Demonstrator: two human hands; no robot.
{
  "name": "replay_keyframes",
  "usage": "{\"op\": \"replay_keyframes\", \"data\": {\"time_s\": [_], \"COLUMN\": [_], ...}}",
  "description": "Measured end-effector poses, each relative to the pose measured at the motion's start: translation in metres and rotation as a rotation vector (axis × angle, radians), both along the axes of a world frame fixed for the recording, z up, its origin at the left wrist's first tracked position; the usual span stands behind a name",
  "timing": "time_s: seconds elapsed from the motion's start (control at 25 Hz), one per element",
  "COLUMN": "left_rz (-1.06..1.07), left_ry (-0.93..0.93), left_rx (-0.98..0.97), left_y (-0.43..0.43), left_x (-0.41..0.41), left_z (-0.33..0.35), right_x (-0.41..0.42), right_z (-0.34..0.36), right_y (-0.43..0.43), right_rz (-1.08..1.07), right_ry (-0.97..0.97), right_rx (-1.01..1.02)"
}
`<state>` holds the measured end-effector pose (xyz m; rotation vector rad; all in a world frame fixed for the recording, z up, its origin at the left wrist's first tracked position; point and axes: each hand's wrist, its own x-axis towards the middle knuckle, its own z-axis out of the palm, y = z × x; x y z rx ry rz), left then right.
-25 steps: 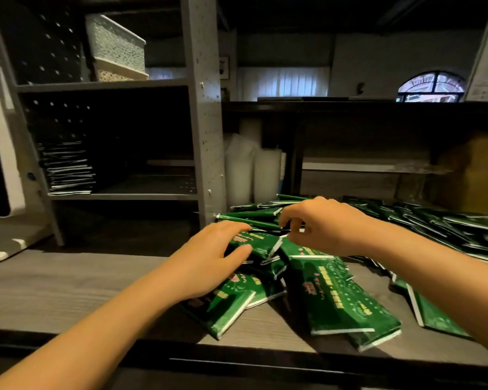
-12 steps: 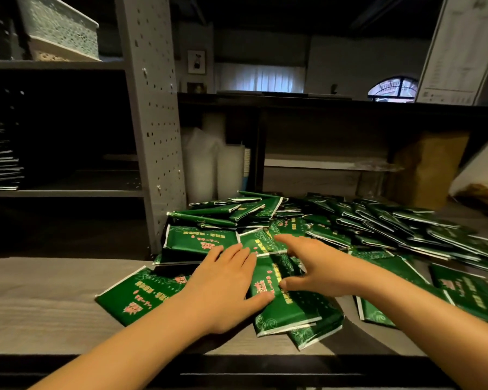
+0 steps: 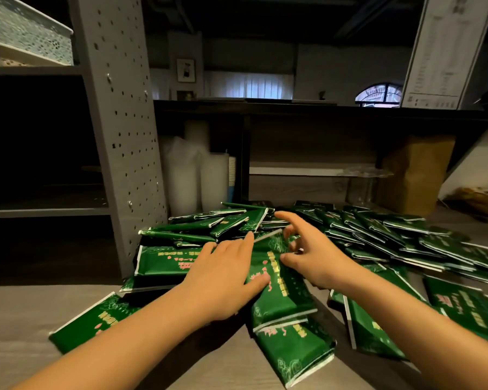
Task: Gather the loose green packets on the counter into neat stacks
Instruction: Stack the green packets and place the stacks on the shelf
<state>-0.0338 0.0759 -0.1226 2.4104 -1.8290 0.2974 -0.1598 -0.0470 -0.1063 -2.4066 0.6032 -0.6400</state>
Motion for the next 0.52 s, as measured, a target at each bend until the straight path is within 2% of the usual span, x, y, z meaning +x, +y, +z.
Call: {"op": "replay_keyframes", "data": {"time_s": [0.08,0.28,0.4,0.44,0.52], "left_rz": [-0.009,-0.049,-0.155,-0.19,-0.208], "left_ry": [0.161,0.697,1.089,1.179,1.233], "left_rx": [-0.102,-0.39,-0.528,-0.568,-0.655], "left_y": [-0.017,-0.053,-0.066,-0.068,-0.07], "left_x": [0.005,0.023,0.026,0.024,0.021], "left_z": [0.012,0.034,0.037,0.036,0.031], "right_x": [0.004,0.015,0.02,0.022,0.025], "right_z": [0.009,0.036,0.045,0.045,0.039], "right_y": [-0.012,-0.035,-0.043,-0.044,-0.048], "right_rz": [-0.027,-0.069,-0.044,-0.024,0.01], "right_ry": [-0.114,-0.36,-0.486,-0.503,-0.536], "right_rx": [0.049,0.057,0.154,0.183,0.219]}}
